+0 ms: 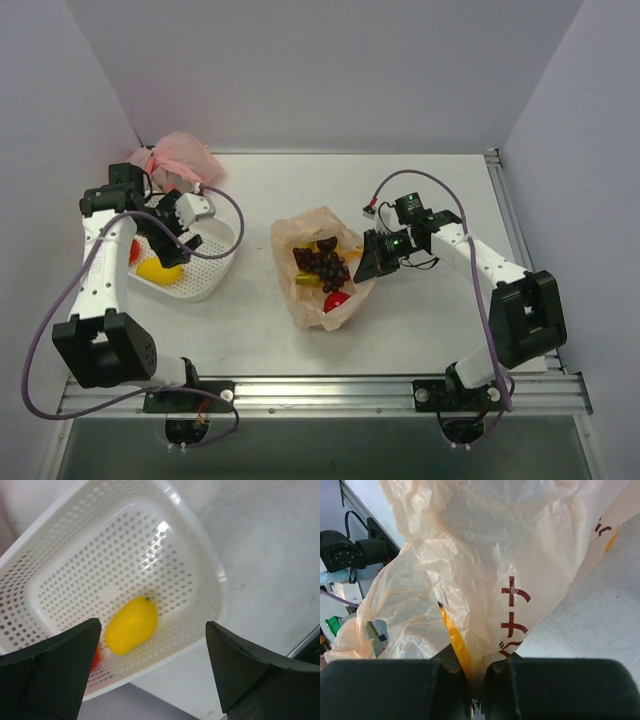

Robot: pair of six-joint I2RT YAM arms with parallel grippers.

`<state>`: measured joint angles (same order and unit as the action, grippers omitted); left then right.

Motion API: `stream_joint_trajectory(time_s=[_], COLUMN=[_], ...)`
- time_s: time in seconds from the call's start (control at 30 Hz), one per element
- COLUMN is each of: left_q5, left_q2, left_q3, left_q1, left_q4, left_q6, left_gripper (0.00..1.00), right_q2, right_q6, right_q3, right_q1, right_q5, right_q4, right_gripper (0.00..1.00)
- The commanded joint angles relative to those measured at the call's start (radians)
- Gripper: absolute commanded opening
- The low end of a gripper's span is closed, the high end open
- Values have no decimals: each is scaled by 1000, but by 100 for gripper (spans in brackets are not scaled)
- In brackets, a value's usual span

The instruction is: Place the fake fruits into the plastic bag and tie a complex knot

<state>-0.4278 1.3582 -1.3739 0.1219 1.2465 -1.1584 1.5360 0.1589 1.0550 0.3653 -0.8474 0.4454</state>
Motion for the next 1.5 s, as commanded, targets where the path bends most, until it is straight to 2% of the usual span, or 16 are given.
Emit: stream_joint_trajectory(time_s=[0.0,0.07,0.17,0.33,0.5,0.77,0.97,1.07,1.1,1.2,1.23,1.37,1.43,1.47], left_q5=[23,49,136,212,218,297,313,299,294,250,239,181,153,152], left_q2=[155,206,258,334,380,443,522,547,539,497,481,424,398,391], left_q3=[-190,-221,-188,-130,-85,22,59,35,30,12,6,-51,-68,-74], left_q1=[119,136,139,139,137,101,82,68,65,55,53,39,41,42], left_q4=[121,140,117,-13,-137,-211,-334,-337,-337,-326,-317,-231,-217,-214], left_q6=[-282,-360,-443,-498,-526,-581,-520,-483,-472,-463,-462,-431,-380,-356], left_gripper=[97,97,97,95,95,95,93,84,75,59,48,30,29,46], right_q2=[-8,-13,-16,-1,-1,12,26,21,19,21,22,27,26,26], right_q6=[-9,-13,-13,-4,-5,-10,-9,-15,-21,-25,-25,-30,-30,-30], right_q3=[2,-1,-6,-3,-1,2,11,16,17,20,22,20,19,17], right_q1=[-8,-8,-8,-9,-9,-9,-11,-15,-14,-19,-20,-20,-20,-19], right_q5=[-18,-18,-19,-33,-30,-27,-24,-19,-21,-19,-19,-25,-25,-25], right_q4=[12,15,15,15,18,26,29,36,42,47,50,47,47,46], right_gripper=[0,0,0,0,0,0,0,0,0,0,0,0,0,0])
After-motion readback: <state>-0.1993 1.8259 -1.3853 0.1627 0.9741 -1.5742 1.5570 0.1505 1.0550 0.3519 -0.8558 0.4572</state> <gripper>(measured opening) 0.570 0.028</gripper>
